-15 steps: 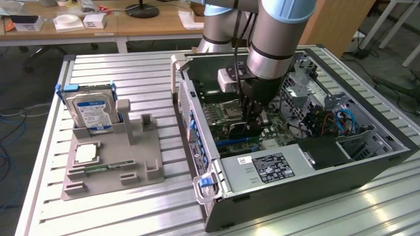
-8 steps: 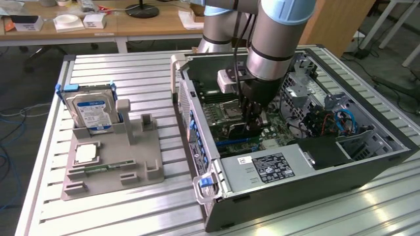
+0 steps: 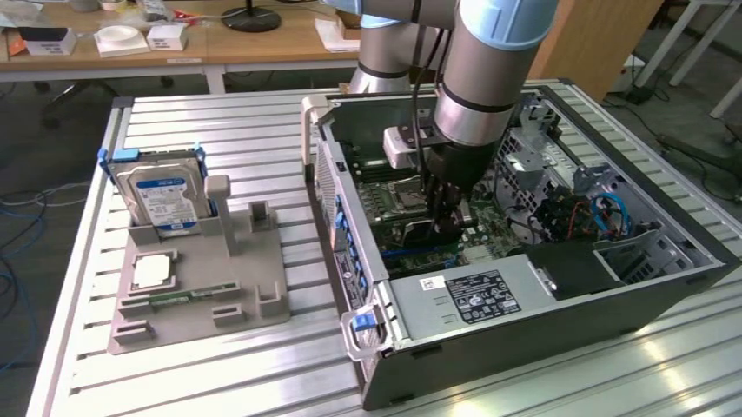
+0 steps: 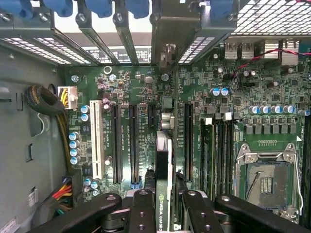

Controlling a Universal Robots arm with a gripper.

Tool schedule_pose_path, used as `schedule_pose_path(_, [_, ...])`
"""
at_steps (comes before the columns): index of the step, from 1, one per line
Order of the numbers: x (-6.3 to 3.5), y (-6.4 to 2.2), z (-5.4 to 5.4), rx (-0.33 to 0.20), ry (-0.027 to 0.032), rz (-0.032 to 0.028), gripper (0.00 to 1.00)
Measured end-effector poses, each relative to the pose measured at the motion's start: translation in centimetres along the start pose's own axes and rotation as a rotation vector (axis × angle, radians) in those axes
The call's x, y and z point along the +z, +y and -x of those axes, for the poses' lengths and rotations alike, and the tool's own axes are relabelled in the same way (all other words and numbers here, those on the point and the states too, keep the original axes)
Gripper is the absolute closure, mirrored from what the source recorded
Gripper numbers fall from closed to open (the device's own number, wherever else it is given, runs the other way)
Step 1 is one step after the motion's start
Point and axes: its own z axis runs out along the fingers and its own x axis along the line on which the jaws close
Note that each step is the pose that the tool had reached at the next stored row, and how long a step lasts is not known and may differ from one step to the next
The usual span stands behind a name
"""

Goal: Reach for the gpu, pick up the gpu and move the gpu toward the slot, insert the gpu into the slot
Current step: 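Insert the gpu into the slot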

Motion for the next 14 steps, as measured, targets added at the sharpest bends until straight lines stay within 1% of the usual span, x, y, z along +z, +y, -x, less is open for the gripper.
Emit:
schedule_pose_path(8, [0.11,0.08,0.16,0.0,0.0,0.0,0.74])
schedule_pose_path(14, [0.45,0.16,0.2,0.0,0.0004,0.0004,0.74])
